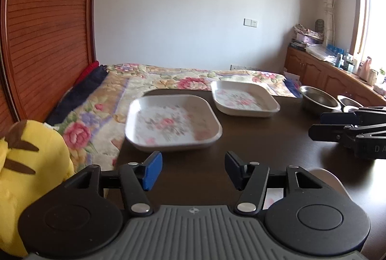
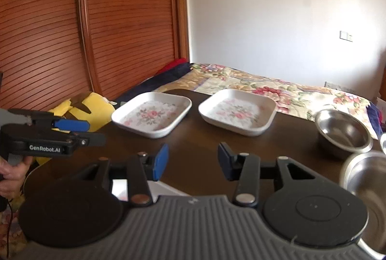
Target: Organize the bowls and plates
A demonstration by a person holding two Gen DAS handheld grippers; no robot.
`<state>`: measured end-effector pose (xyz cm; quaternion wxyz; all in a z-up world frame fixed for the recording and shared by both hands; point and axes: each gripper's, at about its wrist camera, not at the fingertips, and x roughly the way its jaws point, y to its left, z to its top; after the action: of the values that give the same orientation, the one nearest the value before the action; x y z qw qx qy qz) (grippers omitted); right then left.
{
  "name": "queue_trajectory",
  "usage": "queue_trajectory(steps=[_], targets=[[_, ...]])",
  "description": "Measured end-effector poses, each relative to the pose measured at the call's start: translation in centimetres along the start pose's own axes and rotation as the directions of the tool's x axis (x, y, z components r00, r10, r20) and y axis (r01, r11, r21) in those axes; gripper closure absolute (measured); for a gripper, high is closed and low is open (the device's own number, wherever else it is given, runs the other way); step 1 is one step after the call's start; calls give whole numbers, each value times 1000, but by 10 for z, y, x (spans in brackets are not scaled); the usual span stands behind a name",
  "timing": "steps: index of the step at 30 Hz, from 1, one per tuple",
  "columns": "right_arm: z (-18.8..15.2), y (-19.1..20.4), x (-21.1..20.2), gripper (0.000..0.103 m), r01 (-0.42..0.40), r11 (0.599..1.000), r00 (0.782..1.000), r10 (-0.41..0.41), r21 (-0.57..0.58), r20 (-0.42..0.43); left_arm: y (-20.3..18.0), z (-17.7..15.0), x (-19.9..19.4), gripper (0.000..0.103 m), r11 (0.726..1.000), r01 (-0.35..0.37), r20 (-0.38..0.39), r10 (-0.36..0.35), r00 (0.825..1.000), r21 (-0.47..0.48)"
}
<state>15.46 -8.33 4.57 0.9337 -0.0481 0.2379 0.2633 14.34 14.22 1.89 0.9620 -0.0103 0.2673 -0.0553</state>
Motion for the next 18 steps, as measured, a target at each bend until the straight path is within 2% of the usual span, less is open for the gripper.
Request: queue_trajectory(steps=[10,14,18], targets=[[29,9,58,55,-62,998,995,62,-4,-84,39,26,39,38,1000,-11,3,11,1000,7],[36,14,79,55,-71,997,992,71,3,-102,52,33,58,47,1000,-16,-21,16,1000,10],[41,16,99,55,-85,996,989,87,27,-118,64,37,72,51,1000,-21,-36,21,999,1]])
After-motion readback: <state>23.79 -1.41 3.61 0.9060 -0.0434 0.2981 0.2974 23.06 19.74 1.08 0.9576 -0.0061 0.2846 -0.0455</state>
